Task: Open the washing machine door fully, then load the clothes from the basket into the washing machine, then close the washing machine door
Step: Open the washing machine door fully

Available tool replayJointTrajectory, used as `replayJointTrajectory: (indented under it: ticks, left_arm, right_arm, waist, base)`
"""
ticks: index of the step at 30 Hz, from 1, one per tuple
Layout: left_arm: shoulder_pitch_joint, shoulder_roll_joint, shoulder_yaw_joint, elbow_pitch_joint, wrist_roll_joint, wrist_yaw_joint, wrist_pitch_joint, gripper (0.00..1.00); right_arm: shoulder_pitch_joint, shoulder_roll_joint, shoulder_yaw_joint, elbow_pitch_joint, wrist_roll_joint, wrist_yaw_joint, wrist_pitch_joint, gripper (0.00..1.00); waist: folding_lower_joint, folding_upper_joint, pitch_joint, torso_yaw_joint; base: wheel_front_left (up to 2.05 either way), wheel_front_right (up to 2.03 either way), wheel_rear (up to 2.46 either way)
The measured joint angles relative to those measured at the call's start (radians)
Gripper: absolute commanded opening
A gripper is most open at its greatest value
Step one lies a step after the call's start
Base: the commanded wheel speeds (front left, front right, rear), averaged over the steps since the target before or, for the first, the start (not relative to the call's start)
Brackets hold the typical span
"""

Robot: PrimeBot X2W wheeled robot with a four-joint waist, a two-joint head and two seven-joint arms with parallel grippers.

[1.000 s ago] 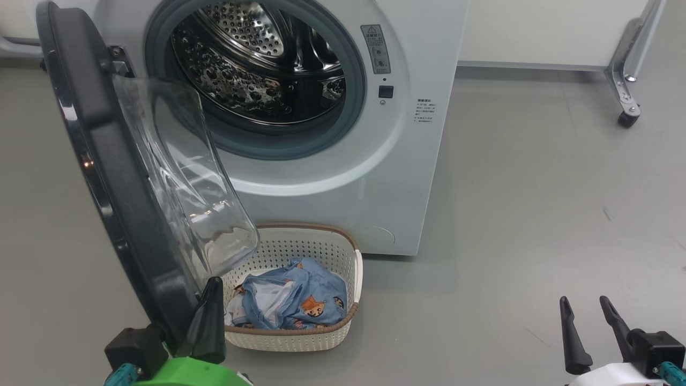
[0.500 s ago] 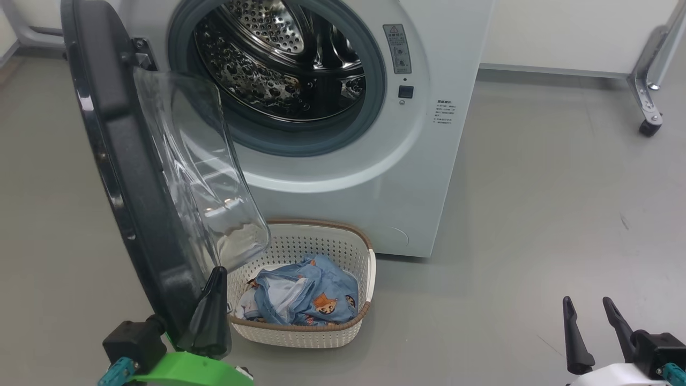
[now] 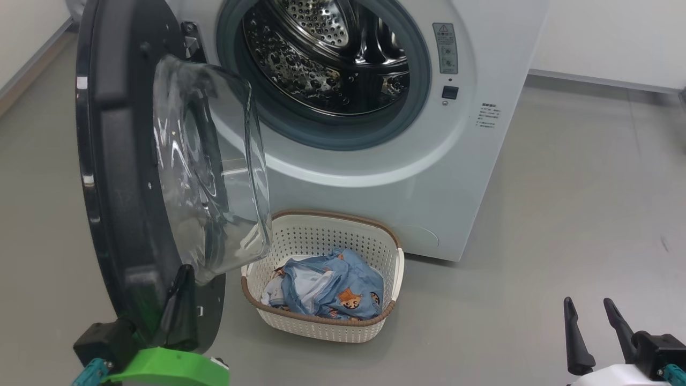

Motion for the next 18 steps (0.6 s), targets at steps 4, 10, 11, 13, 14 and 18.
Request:
replayJointTrajectory:
  ticks: [4,10,11,13,14,18]
  left_arm:
    - [0.000,0.002,0.051,0.012,-0.002,0.008,-0.015,0.00]
    - [0.000,0.018,0.133,0.029,-0.009,0.013,-0.034,0.00]
    - [0.000,0.026,0.148,0.034,-0.010,0.014,-0.035,0.00]
    - [-0.001,0.035,0.179,0.048,-0.012,0.016,-0.043,0.00]
    - [-0.001,0.039,0.198,0.057,-0.012,0.017,-0.047,0.00]
    - [-0.007,0.060,0.271,0.094,-0.032,0.021,-0.051,0.00]
  right_arm:
    - [0.000,0.003,0.001,0.001,-0.005,0.004,0.000,1.00]
    - [-0.003,0.006,0.023,0.010,-0.022,0.010,0.000,1.00]
    - [-0.003,0.007,0.025,0.012,-0.024,0.011,0.000,1.00]
    - [-0.004,0.008,0.029,0.015,-0.027,0.016,0.000,1.00]
    - [-0.006,0.008,0.034,0.019,-0.028,0.016,0.000,1.00]
    - [-0.013,0.012,0.049,0.029,-0.032,0.017,0.000,1.00]
  waist:
    - [0.0000,0.0000,0.003,0.028]
    - [0.0000,0.0000,0.009,0.049]
    - [0.0000,0.0000,0.009,0.050]
    - [0.0000,0.0000,0.009,0.049]
    - [0.0000,0.0000,0.009,0.047]
    - [0.0000,0.0000,0.005,0.033]
  base:
    - [0.00,0.00,0.00]
    - [0.00,0.00,0.00]
    - [0.00,0.00,0.00]
    - [0.00,0.00,0.00]
    - [0.00,0.00,0.00]
    - [0.00,0.00,0.00]
